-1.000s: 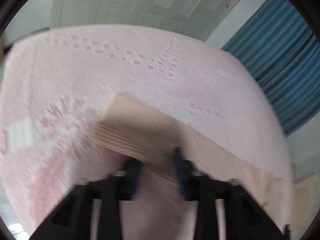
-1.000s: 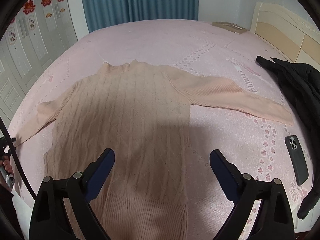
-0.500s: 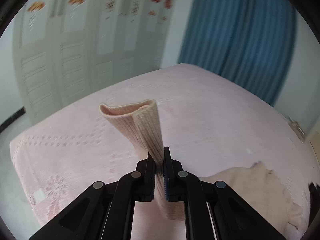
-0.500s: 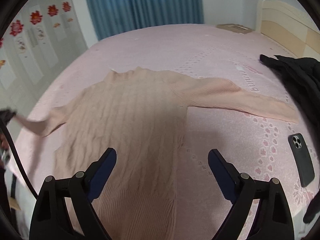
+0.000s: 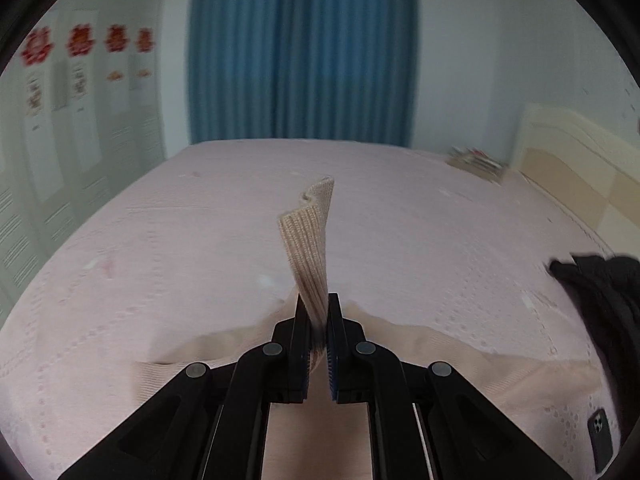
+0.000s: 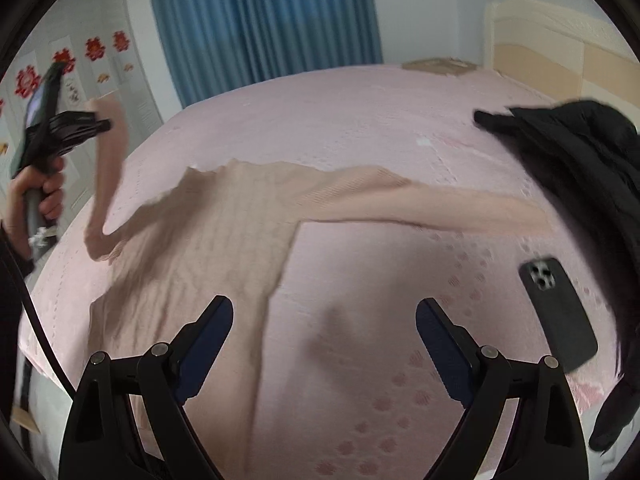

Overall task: Fold small clothes
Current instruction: 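Carry the held sleeve across the sweater body and open the left tool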

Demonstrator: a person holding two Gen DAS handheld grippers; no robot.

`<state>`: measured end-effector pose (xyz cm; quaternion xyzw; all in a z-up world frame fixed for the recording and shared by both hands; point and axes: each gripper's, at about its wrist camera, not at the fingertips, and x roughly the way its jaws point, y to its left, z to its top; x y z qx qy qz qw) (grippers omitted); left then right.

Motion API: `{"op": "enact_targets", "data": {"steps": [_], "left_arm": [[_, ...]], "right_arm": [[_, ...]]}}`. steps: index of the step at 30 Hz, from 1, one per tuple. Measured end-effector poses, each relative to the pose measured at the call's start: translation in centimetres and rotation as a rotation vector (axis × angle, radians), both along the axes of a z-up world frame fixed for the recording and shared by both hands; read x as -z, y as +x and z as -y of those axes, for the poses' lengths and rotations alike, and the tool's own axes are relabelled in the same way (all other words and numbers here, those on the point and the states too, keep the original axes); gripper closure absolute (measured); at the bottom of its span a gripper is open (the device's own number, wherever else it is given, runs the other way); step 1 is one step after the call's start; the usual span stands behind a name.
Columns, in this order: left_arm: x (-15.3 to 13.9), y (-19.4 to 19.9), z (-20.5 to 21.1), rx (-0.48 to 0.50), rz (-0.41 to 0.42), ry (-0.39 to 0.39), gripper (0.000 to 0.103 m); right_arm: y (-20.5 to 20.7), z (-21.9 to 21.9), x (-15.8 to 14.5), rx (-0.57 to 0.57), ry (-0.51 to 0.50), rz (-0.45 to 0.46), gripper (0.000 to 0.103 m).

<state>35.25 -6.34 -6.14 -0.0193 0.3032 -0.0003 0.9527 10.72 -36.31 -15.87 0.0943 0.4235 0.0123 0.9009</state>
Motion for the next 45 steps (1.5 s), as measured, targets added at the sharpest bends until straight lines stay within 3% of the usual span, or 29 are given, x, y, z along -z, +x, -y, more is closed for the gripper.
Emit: {"op": "enact_targets", "data": {"steps": [5, 6, 9, 11, 13, 15, 17, 18, 24, 29, 33, 34, 35, 36, 37, 40, 45], "left_arm": [[5.8, 1.5, 9.2, 0.125, -0.114, 0.042, 0.095], [7.1, -0.2, 10.7, 0.139, -0.145, 0.038, 0.095], [10.1, -1.0, 12.4, 0.175, -0.244, 0.029, 0.088], [11.1, -1.3, 11.8, 0.167, -0.288, 0.007, 0.073], [11.5, -1.8, 10.4, 0.133, -0.280, 0.002, 0.069], [11.4, -1.8, 7.9, 0.092, -0.279, -0.010, 0.056], [10.9, -2.4, 3.6, 0.038, -0.267, -0.052, 0.034], [10.8, -2.7, 2.5, 0.016, -0.258, -0.057, 0.033], [11.5, -5.1, -9.5, -0.190, -0.260, -0.041, 0.033], [14.3, -5.5, -17.2, -0.254, -0.334, -0.220, 0.035], [16.2, -4.3, -18.6, -0.243, -0.348, -0.325, 0.037], [16.9, -3.9, -18.8, -0.227, -0.348, -0.362, 0.047], [17.3, -3.4, -18.8, -0.214, -0.351, -0.383, 0.069], [17.7, -3.0, -18.7, -0.198, -0.344, -0.384, 0.083], [17.5, -2.9, -18.7, -0.191, -0.325, -0.375, 0.089], [16.6, -3.6, -18.9, -0.226, -0.248, -0.332, 0.089], [16.7, -3.7, -17.8, -0.215, -0.276, -0.259, 0.082]], "right_arm": [[-1.0, 2.0, 1.8, 0.036, 0.016, -0.042, 0.011], [-1.1, 2.2, 2.3, 0.042, 0.018, -0.049, 0.011], [-1.2, 2.6, 3.8, 0.040, 0.038, -0.077, 0.011], [-0.8, 2.4, 4.7, 0.034, 0.045, -0.098, 0.011], [-0.2, 2.0, 5.2, 0.022, 0.051, -0.108, 0.011], [0.5, 1.5, 5.3, 0.014, 0.051, -0.104, 0.011], [1.2, 0.9, 5.3, -0.004, 0.054, -0.094, 0.011], [1.8, 0.4, 5.2, -0.015, 0.056, -0.086, 0.011], [3.8, -2.4, 5.2, -0.056, 0.065, -0.078, 0.011], [4.7, -4.2, 6.0, -0.055, 0.036, -0.104, 0.011], [5.5, -4.4, 7.1, -0.016, 0.020, -0.150, 0.011], [5.5, -4.4, 7.2, -0.006, 0.017, -0.156, 0.011], [5.6, -4.2, 7.3, 0.008, 0.011, -0.163, 0.011], [5.7, -4.0, 7.4, 0.021, 0.002, -0.166, 0.011], [5.8, -3.8, 7.4, 0.031, -0.007, -0.168, 0.011], [6.0, -2.6, 7.4, 0.072, -0.039, -0.175, 0.011], [6.9, 0.5, 6.8, 0.181, -0.105, -0.146, 0.011]]}}
